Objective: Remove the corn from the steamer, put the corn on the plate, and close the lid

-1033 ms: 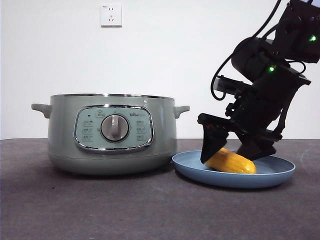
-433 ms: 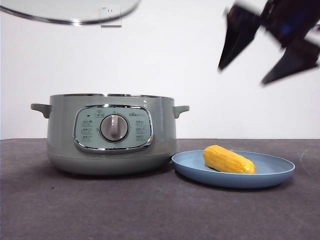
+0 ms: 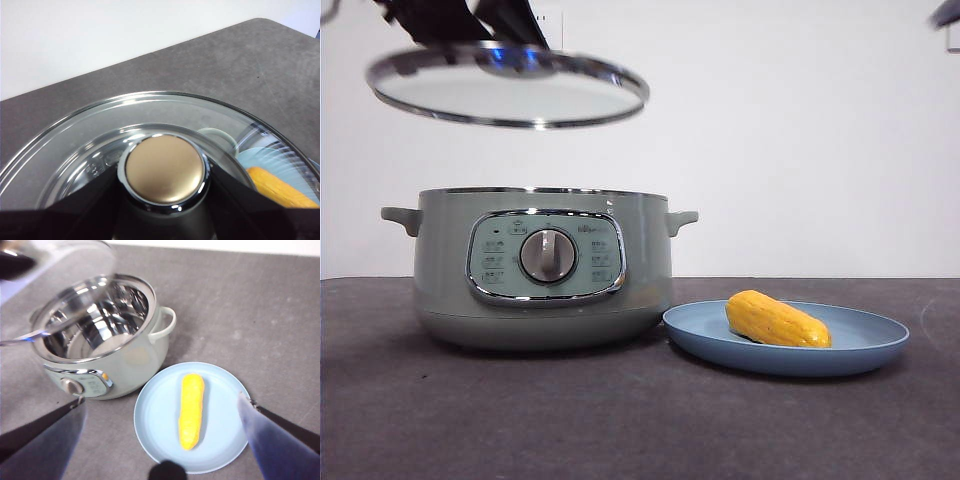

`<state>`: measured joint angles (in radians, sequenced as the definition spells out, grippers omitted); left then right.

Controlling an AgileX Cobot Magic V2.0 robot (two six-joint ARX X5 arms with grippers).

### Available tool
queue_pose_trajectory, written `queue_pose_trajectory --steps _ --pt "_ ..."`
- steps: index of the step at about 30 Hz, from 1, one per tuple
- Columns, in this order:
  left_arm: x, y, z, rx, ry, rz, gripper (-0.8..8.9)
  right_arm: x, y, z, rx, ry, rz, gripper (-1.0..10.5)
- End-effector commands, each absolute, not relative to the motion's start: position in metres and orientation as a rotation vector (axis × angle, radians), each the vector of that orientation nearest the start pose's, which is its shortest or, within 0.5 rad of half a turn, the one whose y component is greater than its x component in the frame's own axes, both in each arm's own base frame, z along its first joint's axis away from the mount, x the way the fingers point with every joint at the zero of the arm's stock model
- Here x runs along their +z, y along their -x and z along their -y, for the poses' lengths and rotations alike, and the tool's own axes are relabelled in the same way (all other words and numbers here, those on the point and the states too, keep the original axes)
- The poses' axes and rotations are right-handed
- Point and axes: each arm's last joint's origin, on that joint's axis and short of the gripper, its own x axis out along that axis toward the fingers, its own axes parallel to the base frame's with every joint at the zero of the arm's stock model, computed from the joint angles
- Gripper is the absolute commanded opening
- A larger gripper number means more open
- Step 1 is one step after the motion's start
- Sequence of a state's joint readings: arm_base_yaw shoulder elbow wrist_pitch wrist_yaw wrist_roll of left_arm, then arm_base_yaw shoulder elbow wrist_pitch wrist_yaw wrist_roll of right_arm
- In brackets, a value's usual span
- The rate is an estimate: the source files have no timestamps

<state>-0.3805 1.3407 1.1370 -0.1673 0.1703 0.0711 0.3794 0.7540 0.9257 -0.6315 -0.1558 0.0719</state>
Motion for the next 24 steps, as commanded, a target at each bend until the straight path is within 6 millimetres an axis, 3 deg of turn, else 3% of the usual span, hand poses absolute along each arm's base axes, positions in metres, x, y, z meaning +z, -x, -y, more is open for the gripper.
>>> queue_pose_trajectory --steps 1,8,24 --pt "0.337 -0.288 0.121 -0.566 -0.111 -0.28 -0.08 0.344 -0.12 -0.053 0.509 -0.025 -0.468 5.1" --pt "0.313 -0.311 0.129 -0.565 -0.114 -0.306 -0.08 0.345 -0.104 -0.046 0.508 -0.024 -0.468 5.1" --pt "0.278 -0.332 0.138 -0.569 -0.149 -0.39 -0.08 0.344 -0.103 -0.046 0.508 -0.023 -0.483 5.1"
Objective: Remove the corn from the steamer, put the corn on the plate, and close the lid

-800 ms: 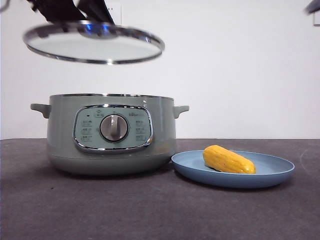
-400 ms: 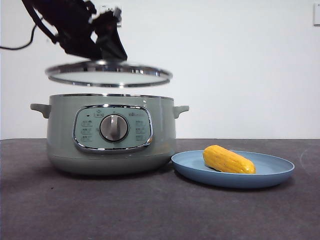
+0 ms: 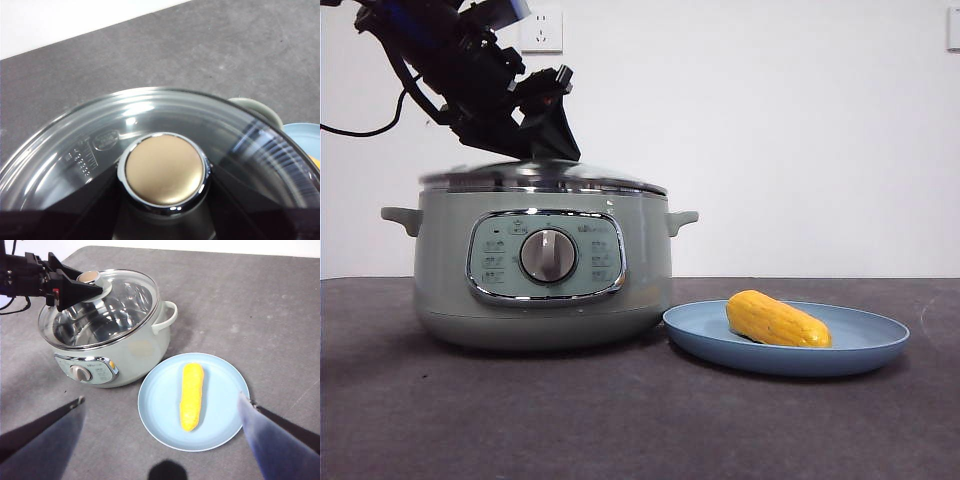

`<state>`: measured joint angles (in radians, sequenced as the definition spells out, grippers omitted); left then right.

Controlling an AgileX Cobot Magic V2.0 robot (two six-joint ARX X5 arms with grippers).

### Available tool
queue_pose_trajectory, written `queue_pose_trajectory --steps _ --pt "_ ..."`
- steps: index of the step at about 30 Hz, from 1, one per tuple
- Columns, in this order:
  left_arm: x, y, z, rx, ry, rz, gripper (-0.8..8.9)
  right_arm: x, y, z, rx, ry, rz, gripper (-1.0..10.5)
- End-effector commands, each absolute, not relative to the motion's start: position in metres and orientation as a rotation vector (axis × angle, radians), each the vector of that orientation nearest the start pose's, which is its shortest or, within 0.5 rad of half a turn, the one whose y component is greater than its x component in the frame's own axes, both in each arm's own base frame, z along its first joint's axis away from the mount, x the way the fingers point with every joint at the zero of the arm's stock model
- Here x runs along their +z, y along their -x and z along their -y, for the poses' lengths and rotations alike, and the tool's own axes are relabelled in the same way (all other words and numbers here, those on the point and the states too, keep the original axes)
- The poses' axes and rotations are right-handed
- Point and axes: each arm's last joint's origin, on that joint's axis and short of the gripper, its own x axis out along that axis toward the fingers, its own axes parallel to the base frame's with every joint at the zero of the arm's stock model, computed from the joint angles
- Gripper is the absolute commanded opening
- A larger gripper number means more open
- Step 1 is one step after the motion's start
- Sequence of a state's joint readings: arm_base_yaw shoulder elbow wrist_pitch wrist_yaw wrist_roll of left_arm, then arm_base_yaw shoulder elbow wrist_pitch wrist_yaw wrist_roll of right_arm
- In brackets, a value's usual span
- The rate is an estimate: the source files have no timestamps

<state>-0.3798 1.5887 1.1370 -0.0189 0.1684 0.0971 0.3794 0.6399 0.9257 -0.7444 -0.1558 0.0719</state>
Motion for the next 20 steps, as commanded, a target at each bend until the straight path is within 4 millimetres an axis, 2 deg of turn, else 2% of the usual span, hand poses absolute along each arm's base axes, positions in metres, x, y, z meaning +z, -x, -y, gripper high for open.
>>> queue_pose_trajectory --steps 1,9,17,18,20 --pt "0.277 -0.332 0.138 -0.568 -0.15 -0.394 -0.08 0.344 -0.103 -0.046 0.508 -0.023 -0.483 5.1" --pt "0.274 -0.333 0.138 -0.554 -0.161 -0.411 -0.08 0.344 -0.103 -0.046 0.508 -0.023 -0.483 5.1" --pt "0.265 -0.329 0.134 -0.527 -0.179 -0.521 0.13 0.344 -0.103 -0.046 0.509 -0.023 -0.483 5.1" --pt "0.264 -0.328 0.134 -0.528 -0.18 -0.528 0.57 0.344 -0.103 -0.046 0.509 -0.023 -0.483 5.1" --pt "0.264 -0.328 0.134 -0.529 -0.181 -0.536 2.14 0.344 -0.103 -0.046 0.51 -0.023 -0.483 5.1"
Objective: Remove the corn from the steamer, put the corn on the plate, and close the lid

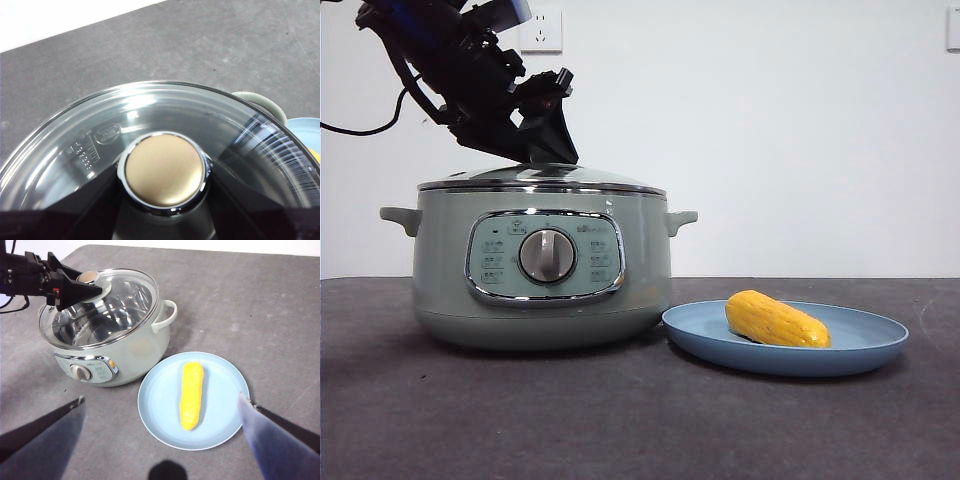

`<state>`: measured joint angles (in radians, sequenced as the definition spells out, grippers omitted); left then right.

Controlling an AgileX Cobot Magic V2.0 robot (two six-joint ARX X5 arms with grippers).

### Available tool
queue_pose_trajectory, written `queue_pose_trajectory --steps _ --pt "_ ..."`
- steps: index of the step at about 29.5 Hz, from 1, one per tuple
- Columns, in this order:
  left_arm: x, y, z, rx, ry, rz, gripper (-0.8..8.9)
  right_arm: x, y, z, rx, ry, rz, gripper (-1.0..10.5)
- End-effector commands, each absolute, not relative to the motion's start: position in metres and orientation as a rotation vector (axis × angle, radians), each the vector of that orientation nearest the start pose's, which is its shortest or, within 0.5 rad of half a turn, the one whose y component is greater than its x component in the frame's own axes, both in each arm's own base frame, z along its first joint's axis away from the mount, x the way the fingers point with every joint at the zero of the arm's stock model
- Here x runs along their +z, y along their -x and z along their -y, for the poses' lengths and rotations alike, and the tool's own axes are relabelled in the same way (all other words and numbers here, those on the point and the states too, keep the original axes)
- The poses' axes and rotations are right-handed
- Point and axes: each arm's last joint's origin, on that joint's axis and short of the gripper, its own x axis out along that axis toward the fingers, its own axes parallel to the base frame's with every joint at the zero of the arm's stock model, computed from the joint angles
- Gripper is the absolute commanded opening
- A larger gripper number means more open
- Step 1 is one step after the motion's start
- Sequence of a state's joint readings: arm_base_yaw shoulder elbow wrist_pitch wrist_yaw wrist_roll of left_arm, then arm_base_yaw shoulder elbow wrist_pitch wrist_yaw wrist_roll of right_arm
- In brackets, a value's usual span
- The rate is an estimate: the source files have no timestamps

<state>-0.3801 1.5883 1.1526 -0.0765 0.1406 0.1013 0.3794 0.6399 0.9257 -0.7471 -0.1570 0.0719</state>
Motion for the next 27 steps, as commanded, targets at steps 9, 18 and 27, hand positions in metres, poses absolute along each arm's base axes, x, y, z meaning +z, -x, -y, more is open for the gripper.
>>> queue_pose_trajectory --steps 9,18,27 --pt "0.268 -0.328 0.134 -0.528 -0.177 -0.509 4.71 0.344 -0.103 -0.046 0.51 -0.023 -0.484 5.1" --pt "0.301 -0.31 0.127 -0.527 -0.166 -0.414 4.71 0.344 -0.103 -0.046 0.51 -0.023 -0.484 5.1" --pt "0.341 -0.252 0.105 -0.534 -0.16 -0.474 4.7 0.343 -0.103 -0.046 0.511 -0.022 -0.49 5.0"
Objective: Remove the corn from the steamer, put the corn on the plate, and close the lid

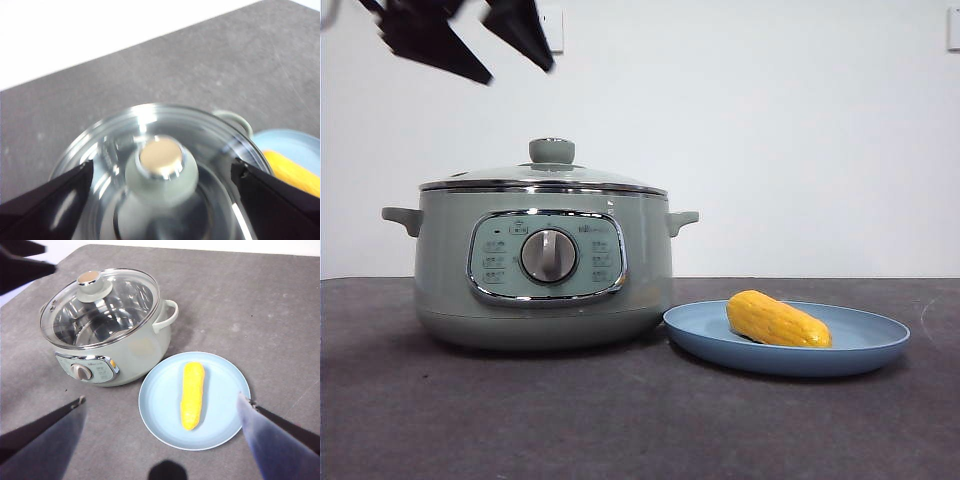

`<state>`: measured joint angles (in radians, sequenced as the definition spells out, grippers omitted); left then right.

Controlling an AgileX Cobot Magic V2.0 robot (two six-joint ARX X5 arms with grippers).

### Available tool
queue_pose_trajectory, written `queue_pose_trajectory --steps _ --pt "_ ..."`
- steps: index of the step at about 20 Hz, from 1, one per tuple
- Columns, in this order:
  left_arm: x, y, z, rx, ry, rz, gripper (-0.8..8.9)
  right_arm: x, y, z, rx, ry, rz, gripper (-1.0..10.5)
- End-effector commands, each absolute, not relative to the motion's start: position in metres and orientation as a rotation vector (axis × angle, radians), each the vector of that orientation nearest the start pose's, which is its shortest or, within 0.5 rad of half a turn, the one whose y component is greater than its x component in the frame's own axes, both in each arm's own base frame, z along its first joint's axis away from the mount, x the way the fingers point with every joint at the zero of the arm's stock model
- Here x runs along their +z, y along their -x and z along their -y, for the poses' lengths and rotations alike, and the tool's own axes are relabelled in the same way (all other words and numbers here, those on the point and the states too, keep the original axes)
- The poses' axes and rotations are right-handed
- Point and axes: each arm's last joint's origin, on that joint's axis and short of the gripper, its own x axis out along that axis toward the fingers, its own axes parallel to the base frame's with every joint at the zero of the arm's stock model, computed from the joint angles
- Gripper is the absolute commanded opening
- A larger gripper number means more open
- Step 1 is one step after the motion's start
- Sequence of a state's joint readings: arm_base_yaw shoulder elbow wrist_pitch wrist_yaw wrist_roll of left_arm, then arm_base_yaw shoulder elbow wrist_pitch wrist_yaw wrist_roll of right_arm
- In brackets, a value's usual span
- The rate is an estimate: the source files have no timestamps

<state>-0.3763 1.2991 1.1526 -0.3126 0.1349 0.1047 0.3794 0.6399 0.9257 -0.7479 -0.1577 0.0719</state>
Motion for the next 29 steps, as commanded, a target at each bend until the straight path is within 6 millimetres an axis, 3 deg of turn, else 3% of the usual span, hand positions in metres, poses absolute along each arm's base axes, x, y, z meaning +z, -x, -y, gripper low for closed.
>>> queue_pose_trajectory --steps 1,10,16,19,23,24,29 --pt "0.343 -0.245 0.102 -0.536 -0.163 -0.497 4.7 0.343 -0.103 -0.046 0.511 -0.021 -0.493 5.0" --pt "0.354 -0.174 0.076 -0.573 -0.106 -0.734 4.67 0.334 -0.097 -0.045 0.553 -0.005 -0.61 5.0" --pt "0.357 -0.15 0.071 -0.709 -0.052 -0.793 4.53 0.331 -0.094 -0.047 0.658 -0.028 -0.657 5.0" --pt "0.357 -0.148 0.07 -0.732 -0.042 -0.799 2.83 0.331 -0.094 -0.047 0.656 -0.028 -0.658 3.8" --pt "0.357 -0.148 0.07 -0.73 -0.043 -0.802 0.18 0.33 -0.093 -0.047 0.656 -0.027 -0.665 -0.3" --pt "0.357 -0.148 0.07 -0.73 -0.043 -0.802 -0.17 0.33 -0.093 -0.047 0.655 -0.027 -0.667 -0.1" --pt "0.357 -0.148 0.07 -0.73 -0.044 -0.8 -0.08 0.33 -0.093 -0.047 0.652 -0.026 -0.666 0.0"
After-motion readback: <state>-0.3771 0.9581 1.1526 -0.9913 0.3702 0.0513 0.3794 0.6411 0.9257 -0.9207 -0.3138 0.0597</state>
